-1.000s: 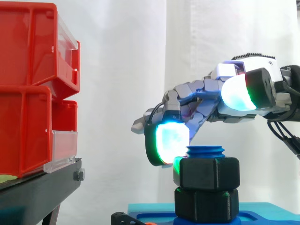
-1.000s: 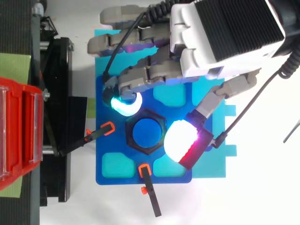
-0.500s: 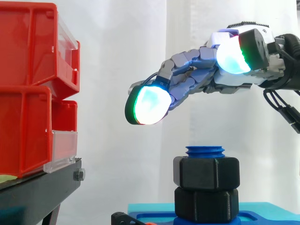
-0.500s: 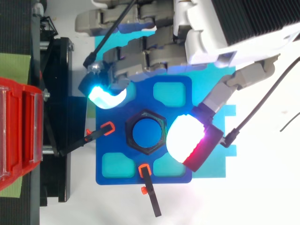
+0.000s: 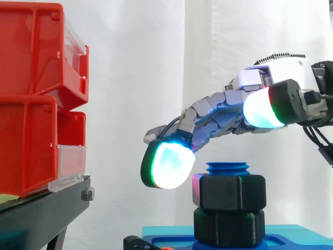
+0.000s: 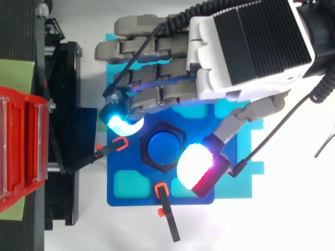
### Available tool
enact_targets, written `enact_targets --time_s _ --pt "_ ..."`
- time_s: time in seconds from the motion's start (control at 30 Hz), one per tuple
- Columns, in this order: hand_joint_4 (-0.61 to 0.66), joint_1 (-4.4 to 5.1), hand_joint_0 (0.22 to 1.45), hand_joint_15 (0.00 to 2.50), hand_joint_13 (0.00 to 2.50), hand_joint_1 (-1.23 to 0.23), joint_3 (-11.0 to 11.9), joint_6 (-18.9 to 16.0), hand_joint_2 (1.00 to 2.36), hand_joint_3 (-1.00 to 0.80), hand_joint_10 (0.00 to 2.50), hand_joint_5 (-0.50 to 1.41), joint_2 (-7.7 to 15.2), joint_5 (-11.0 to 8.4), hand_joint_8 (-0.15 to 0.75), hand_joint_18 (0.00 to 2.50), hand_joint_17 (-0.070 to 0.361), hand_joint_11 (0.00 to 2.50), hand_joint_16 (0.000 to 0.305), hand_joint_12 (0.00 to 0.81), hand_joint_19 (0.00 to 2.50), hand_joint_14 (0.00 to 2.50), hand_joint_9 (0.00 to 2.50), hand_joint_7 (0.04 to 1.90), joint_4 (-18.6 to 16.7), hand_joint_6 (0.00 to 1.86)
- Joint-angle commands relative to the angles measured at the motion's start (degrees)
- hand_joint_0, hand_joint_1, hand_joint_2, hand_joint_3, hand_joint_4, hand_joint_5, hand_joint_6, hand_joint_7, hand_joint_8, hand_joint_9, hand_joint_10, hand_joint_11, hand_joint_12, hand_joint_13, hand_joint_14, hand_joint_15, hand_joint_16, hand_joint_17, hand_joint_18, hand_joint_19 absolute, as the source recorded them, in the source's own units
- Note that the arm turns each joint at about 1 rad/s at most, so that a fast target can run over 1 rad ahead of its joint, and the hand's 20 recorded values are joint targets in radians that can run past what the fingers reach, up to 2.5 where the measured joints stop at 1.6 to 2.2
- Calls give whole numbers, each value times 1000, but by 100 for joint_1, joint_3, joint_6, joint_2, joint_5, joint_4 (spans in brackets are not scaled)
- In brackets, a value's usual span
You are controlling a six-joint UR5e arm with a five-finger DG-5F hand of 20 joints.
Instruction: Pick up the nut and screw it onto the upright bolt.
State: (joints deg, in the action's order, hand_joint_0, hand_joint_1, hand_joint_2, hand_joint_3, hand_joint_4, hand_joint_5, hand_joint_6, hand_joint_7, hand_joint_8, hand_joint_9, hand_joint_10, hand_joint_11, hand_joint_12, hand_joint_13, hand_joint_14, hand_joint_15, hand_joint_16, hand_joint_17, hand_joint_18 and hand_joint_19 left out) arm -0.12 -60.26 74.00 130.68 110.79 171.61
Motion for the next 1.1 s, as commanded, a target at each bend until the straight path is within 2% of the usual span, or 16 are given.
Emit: enact_targets --time_s 0.0,0.47,0.57,0.7,1.07 --pt "158 47 463 0 0 -149 -3 -44 1000 -500 0 -192 1 -22 228 0 94 0 42 317 0 0 394 646 -48 501" --pt "168 82 466 0 0 -151 -30 -44 1000 -500 0 -185 10 -22 235 0 93 0 41 318 0 0 393 664 -145 502" --pt "166 82 465 0 0 -150 -162 -52 1000 -500 0 -186 10 -13 234 0 93 0 41 318 0 0 385 660 -338 502" --pt "166 29 465 0 0 -149 -267 -123 1000 -500 0 -186 10 13 233 0 94 0 42 318 0 0 382 664 -585 502" --pt "195 12 467 0 0 -148 -276 -123 1000 -500 0 -167 10 13 245 0 95 0 42 317 0 0 405 706 -585 502"
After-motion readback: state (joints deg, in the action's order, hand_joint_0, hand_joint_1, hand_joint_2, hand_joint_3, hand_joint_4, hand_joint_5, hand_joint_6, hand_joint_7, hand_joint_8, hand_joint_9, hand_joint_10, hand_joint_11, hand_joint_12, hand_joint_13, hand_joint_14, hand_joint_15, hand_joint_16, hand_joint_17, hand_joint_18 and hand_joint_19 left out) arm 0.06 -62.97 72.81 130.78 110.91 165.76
